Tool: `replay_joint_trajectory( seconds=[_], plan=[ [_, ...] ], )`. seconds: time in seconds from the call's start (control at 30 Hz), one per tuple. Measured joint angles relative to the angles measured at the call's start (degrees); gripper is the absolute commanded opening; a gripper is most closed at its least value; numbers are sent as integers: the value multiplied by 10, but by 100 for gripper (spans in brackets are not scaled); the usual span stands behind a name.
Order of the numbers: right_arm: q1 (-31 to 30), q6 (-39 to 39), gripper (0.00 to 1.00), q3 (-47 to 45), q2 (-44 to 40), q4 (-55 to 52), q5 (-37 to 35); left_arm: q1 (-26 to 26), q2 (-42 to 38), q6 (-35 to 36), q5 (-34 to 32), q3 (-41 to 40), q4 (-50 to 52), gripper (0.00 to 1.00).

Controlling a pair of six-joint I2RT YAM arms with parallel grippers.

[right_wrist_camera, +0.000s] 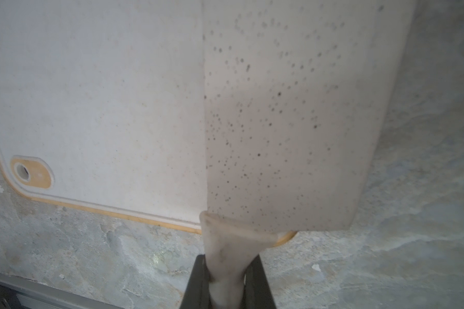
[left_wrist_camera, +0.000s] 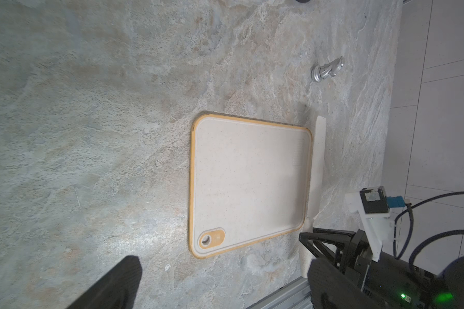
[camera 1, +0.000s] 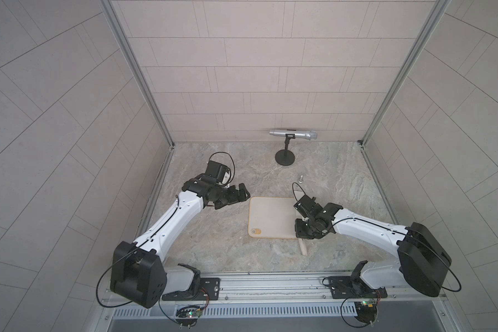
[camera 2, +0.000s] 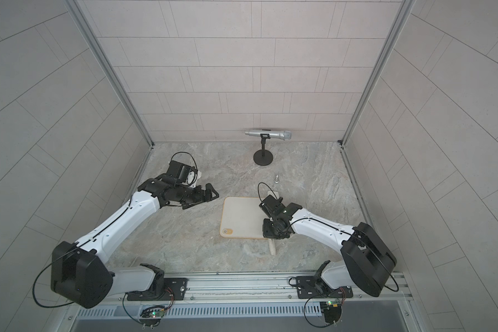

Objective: Align the knife with the edge of the cutting board
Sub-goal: Place the knife at the edge of the cutting board.

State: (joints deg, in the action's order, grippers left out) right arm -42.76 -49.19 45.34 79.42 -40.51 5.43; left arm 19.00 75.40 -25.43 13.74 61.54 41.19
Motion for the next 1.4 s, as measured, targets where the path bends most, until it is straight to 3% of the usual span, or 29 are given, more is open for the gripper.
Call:
replay_joint_trajectory(
  seconds=[0.6, 1.03, 1.4],
  plan=[
    [-26, -14, 0, 29, 69, -2, -3, 0, 0, 0, 0, 0, 0, 100],
    [-29, -15, 36, 31, 73, -5, -2, 0, 0, 1, 2, -2, 0, 100],
    [-43, -16, 56, 32, 64, -34, -5, 0, 0, 4, 2, -2, 0, 100]
  ],
)
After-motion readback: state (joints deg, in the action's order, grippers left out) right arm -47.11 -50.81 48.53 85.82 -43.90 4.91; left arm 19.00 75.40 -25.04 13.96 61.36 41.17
